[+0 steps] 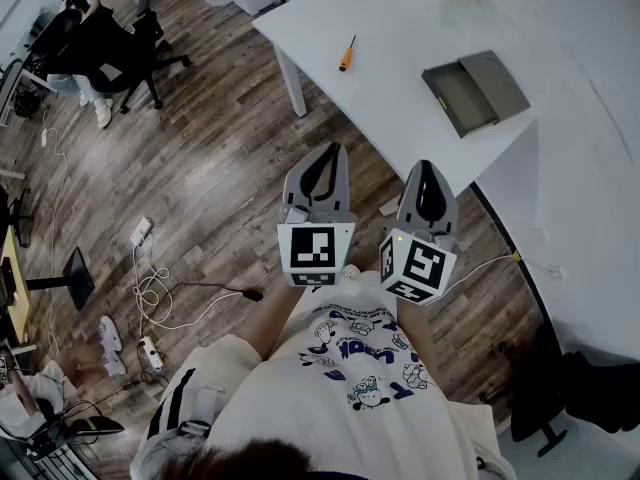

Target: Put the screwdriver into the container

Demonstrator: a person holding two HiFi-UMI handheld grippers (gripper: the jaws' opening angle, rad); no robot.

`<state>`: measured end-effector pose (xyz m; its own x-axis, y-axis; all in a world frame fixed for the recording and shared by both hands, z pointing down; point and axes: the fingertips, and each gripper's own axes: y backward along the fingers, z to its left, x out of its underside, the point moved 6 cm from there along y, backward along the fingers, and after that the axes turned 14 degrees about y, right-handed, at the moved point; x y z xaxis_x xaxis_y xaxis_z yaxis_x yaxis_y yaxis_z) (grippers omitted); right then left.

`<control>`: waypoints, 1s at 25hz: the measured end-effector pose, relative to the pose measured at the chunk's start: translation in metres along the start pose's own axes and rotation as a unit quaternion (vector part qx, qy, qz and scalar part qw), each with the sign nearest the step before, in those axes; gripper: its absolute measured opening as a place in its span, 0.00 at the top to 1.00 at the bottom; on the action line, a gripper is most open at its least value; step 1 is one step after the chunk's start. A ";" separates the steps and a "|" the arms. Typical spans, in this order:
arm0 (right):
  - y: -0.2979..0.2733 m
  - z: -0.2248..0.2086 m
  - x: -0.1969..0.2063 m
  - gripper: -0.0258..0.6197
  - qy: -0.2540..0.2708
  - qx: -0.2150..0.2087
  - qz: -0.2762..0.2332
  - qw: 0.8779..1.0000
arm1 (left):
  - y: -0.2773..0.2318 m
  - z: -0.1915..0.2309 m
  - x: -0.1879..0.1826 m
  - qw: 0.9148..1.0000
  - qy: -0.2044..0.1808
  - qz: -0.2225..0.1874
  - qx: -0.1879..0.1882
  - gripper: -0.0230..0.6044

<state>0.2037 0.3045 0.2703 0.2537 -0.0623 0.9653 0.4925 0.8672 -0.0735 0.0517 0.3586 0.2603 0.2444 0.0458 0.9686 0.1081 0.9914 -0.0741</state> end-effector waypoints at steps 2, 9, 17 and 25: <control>-0.001 -0.002 0.001 0.91 0.001 0.001 0.001 1.000 | -0.002 -0.002 0.001 1.000 -0.001 0.001 0.000 0.93; -0.006 -0.003 0.003 0.91 0.001 -0.002 0.003 1.000 | -0.006 -0.001 0.001 1.000 0.000 0.002 -0.001 0.93; -0.023 0.004 0.003 0.91 -0.007 -0.012 0.009 1.000 | -0.018 0.011 -0.001 1.000 0.006 0.008 -0.005 0.93; -0.066 0.015 0.003 0.91 -0.009 -0.014 0.020 1.000 | -0.053 0.037 -0.006 1.000 0.014 0.012 -0.004 0.93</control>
<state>0.1598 0.2545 0.2819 0.2589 -0.0193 0.9657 0.5052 0.8548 -0.1184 0.0091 0.3105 0.2673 0.2741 0.0652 0.9595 0.1102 0.9890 -0.0987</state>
